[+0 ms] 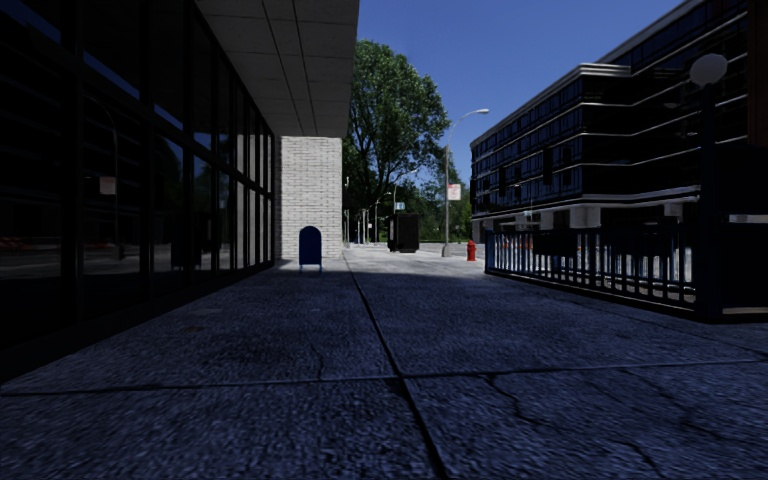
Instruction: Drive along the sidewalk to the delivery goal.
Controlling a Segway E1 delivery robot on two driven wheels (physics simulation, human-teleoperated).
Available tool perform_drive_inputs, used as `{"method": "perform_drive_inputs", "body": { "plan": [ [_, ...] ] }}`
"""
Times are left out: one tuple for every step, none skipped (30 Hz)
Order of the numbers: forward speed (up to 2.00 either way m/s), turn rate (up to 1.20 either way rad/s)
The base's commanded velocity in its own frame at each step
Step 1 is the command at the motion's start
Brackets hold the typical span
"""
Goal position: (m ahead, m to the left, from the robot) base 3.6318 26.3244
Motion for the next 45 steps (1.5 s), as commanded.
{"method": "perform_drive_inputs", "body": {
  "plan": [
    [2.0, 0.0],
    [2.0, 0.0],
    [2.0, 0.0],
    [2.0, 0.0],
    [2.0, 0.0],
    [2.0, 0.0],
    [2.0, 0.0],
    [2.0, 0.0],
    [2.0, 0.0],
    [2.0, 0.0],
    [2.0, 0.0],
    [2.0, 0.0],
    [2.0, 0.0],
    [2.0, 0.0],
    [2.0, 0.0],
    [2.0, 0.0],
    [2.0, 0.0],
    [2.0, 0.0],
    [2.0, 0.0],
    [2.0, 0.0],
    [2.0, 0.0],
    [2.0, 0.0],
    [2.0, 0.0],
    [2.0, 0.0],
    [2.0, 0.0],
    [2.0, 0.0],
    [2.0, 0.0],
    [2.0, 0.0],
    [2.0, 0.0],
    [2.0, 0.0],
    [2.0, 0.0],
    [2.0, 0.0],
    [2.0, 0.0],
    [2.0, 0.0],
    [2.0, 0.0],
    [2.0, 0.0],
    [2.0, 0.0],
    [2.0, 0.0],
    [2.0, 0.0],
    [2.0, 0.0],
    [2.0, 0.0],
    [2.0, 0.0],
    [2.0, 0.0],
    [2.0, 0.0],
    [2.0, 0.0]
  ]
}}
